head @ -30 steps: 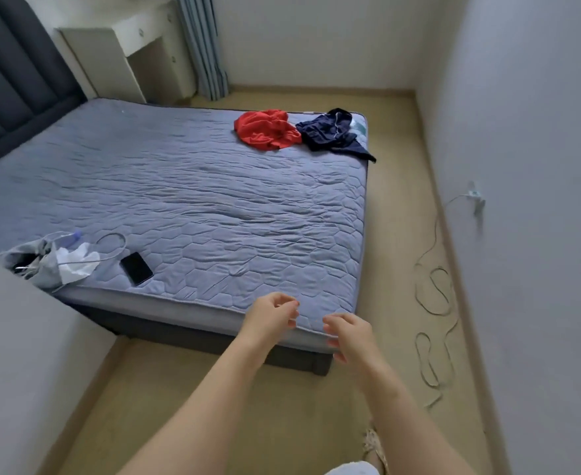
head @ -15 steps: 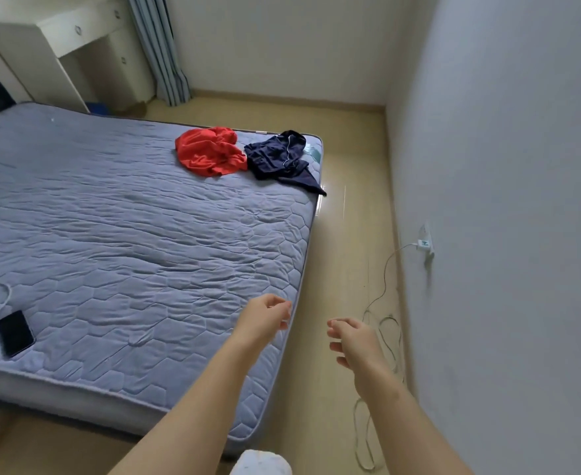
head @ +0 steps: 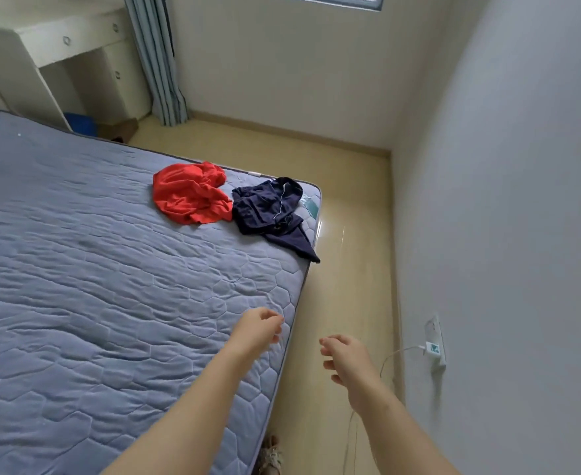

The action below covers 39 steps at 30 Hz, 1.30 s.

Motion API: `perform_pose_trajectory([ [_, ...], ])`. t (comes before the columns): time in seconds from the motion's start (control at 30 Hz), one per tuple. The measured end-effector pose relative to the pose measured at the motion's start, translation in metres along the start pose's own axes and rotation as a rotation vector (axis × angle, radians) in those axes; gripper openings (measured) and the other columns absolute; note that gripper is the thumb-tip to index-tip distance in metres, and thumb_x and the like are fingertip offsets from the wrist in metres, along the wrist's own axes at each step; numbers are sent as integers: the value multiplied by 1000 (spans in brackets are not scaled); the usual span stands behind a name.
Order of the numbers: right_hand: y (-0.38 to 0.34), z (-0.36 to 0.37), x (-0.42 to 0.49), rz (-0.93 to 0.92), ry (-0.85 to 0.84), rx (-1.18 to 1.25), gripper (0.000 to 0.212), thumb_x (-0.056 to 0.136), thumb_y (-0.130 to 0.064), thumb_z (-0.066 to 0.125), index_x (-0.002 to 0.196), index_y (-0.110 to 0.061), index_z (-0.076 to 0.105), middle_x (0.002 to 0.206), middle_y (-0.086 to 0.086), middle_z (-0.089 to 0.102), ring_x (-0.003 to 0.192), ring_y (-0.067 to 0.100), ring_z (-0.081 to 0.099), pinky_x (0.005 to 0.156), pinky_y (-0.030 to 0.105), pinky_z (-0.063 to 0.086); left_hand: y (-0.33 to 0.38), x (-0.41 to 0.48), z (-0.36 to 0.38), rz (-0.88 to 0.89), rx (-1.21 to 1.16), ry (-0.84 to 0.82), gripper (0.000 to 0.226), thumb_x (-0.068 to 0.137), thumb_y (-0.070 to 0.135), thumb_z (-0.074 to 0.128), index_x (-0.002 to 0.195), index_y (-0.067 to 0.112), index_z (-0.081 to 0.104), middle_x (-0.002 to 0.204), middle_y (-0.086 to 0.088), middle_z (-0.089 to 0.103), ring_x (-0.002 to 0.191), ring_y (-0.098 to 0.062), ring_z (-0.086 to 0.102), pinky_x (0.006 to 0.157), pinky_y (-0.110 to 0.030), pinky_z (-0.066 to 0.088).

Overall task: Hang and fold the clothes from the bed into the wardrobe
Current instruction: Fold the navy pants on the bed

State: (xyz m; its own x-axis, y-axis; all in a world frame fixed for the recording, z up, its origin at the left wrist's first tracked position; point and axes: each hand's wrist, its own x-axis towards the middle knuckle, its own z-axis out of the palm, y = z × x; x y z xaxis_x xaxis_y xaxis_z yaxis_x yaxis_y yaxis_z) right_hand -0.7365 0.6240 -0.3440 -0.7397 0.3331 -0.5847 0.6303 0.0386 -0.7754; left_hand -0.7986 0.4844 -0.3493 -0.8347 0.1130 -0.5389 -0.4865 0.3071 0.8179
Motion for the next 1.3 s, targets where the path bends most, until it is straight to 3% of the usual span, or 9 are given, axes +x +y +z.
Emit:
perform_pose_trajectory([
  [0.13,-66,11,72,-26,-31,-27,16,92,-15,50,78,-18,57,77,-2,56,71,16,49,60,25,37,54,64,-20,7,26,42,15,93,13,49,81,13,58,72,1,56,60,-9,52,46,-11,40],
  [0.27,-110,32,129,2,-101,-14,15,92,-14,49,80,-15,57,77,1,55,62,13,47,55,24,36,83,121,-40,-31,45,87,13,93,14,48,91,10,61,77,-2,58,63,-10,53,48,-14,40],
  [0.53,-183,62,273,14,-221,-126,13,91,-12,50,80,-12,55,79,3,52,63,15,45,50,22,31,120,253,-59,-110,-1,189,22,91,13,48,71,19,56,69,0,57,60,-14,53,52,-22,37],
  [0.83,-271,104,481,42,-411,-448,14,82,-8,46,69,-13,44,72,6,39,64,18,31,56,26,23,158,435,-57,-345,-124,370,22,88,17,50,68,24,57,67,6,60,63,-13,58,46,-19,34],
  [0.93,-286,114,538,48,-430,-536,8,83,-9,46,76,-12,48,75,5,42,71,18,34,62,28,27,162,482,-53,-430,-167,389,22,88,18,50,68,24,57,66,6,60,60,-12,56,47,-19,34],
  [1.1,-288,133,613,58,-522,-699,19,81,-7,40,66,-16,34,63,1,34,65,19,27,52,26,21,147,539,-51,-551,-144,404,22,86,20,50,67,25,58,65,9,62,59,-9,58,50,-19,40],
  [1.2,-278,140,652,76,-537,-772,21,82,-7,39,64,-16,31,60,-1,34,61,19,26,49,26,21,129,568,-47,-614,-127,383,23,87,20,50,66,25,58,68,5,62,68,-17,61,70,-26,49],
  [1.3,-263,148,683,89,-551,-826,24,83,-7,39,61,-16,31,58,-1,35,58,17,26,50,28,22,112,598,-39,-666,-86,346,22,87,23,48,67,25,56,78,0,67,82,-22,67,72,-25,48],
])
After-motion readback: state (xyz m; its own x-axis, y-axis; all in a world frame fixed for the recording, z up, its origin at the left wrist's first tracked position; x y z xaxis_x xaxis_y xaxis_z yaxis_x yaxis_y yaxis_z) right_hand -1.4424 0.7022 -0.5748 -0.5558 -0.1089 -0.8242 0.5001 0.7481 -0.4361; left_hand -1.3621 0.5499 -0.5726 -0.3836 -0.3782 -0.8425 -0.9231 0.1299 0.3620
